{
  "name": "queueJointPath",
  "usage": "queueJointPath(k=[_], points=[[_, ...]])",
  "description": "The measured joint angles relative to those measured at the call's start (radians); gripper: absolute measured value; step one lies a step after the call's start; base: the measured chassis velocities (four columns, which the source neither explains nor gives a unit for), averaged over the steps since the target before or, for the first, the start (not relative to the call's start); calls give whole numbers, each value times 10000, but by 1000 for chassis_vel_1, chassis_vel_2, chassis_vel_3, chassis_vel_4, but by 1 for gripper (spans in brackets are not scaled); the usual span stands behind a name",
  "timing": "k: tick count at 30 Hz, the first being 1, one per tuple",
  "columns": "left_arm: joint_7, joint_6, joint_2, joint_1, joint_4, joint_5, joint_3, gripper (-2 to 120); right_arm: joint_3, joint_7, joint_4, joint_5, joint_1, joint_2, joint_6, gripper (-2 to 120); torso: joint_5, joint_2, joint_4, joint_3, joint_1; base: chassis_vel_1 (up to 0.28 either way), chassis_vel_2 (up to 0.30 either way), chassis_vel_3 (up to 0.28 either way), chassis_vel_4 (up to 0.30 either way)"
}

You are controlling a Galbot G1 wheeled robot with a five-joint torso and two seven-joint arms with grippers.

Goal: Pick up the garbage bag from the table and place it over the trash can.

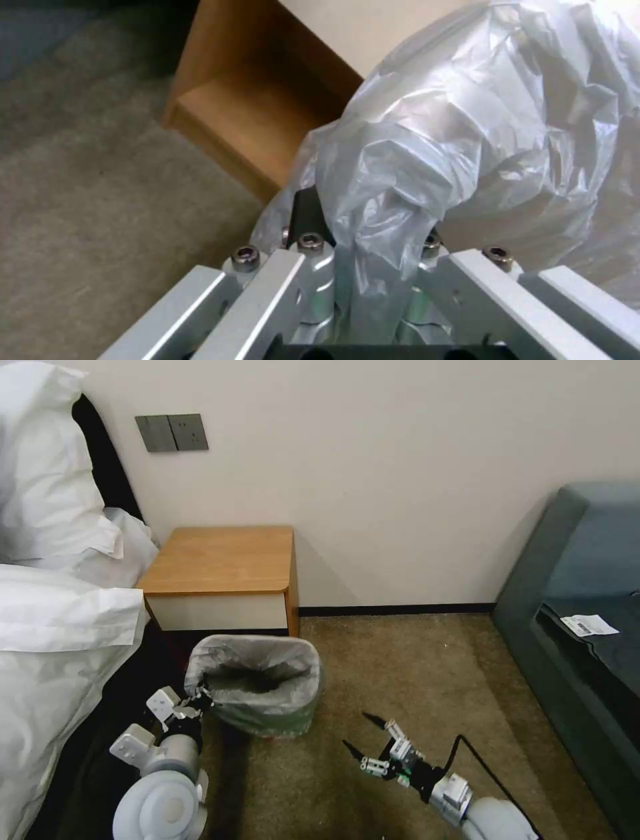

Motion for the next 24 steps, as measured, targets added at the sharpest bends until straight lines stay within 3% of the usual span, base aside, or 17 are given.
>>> queueJointPath(k=[2,6,10,11,14,20,24], points=[[166,-117,35,131,0,726,243,7,-199,610,895,128,215,-24,-12,97,-3,0,1,0,0,0,0,0,0],[276,-244,67,227,0,1422,372,7,-847,1461,1680,236,548,-184,-269,97,-3,0,0,0,0,0,0,0,0],[467,-443,32,329,96,2615,538,7,-2906,2908,2645,542,1551,-855,-1427,78,-3,0,1,0,0,0,0,0,0],[467,-443,32,329,96,2615,538,7,-2906,2908,2645,542,1551,-855,-1427,78,-3,0,1,0,0,0,0,0,0],[517,-468,19,354,165,2987,622,7,-4337,3520,2697,1040,2698,-1328,-2284,63,-3,0,0,0,0,0,0,0,0],[544,-491,-35,387,191,3268,683,7,-5770,3952,2253,1583,4500,-1441,-3305,44,-1,0,2,1,0,0,0,0,0],[594,-556,-250,389,285,3650,757,7,-7003,4507,1833,2680,5878,-1222,-4633,30,-3,0,0,1,0,0,0,0,0]])
